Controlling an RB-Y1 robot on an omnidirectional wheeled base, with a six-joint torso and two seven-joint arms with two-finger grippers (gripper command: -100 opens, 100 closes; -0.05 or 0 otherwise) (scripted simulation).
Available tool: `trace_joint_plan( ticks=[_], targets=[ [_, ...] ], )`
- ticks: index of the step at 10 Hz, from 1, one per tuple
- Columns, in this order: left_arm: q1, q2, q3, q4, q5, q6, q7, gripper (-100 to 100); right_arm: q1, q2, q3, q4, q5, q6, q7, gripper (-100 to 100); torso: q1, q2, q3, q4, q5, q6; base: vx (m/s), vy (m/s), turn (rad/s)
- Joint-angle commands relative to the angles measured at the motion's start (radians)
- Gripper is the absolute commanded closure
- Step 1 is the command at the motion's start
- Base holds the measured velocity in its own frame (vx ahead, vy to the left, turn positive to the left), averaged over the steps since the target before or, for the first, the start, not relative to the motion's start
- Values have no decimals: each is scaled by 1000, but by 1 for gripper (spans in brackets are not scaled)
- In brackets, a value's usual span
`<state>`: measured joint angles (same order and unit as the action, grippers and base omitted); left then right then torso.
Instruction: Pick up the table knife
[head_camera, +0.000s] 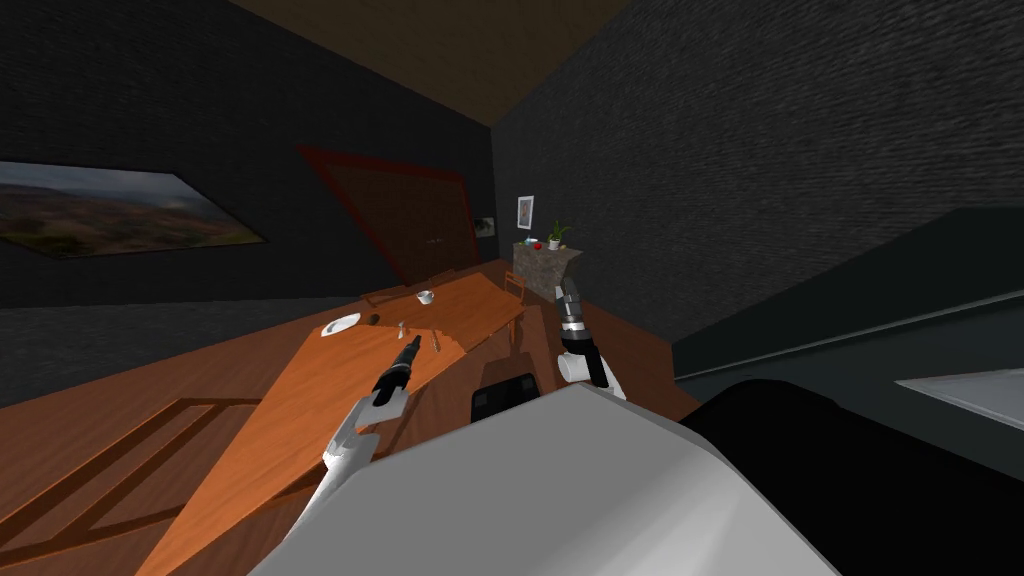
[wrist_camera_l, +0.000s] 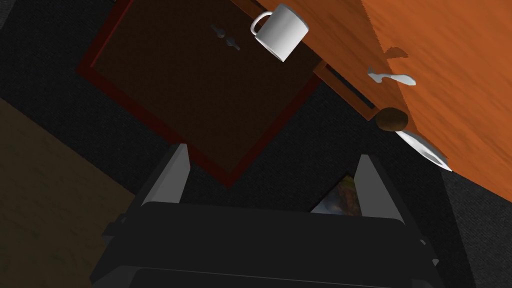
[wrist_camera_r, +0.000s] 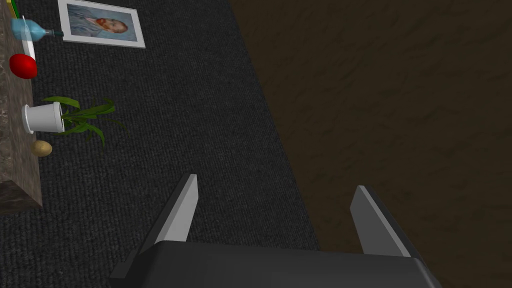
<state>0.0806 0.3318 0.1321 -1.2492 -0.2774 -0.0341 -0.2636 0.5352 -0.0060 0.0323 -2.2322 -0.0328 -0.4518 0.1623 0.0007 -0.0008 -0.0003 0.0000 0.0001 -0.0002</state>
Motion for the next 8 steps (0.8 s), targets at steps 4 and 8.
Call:
trace_joint_plan(
  ticks=[4, 8],
  targets=[
    [-37, 10, 1, 111, -28, 36, -9, -100, 0, 0, 0, 0, 0, 0, 0, 0, 0, 0, 0, 0, 0, -1, 3, 6, -92],
    [-80, 29, -2, 224, -61, 79, -17, -100, 0, 0, 0, 0, 0, 0, 0, 0, 0, -1, 0, 0, 0, 0, 8, 5, -141]
  ],
)
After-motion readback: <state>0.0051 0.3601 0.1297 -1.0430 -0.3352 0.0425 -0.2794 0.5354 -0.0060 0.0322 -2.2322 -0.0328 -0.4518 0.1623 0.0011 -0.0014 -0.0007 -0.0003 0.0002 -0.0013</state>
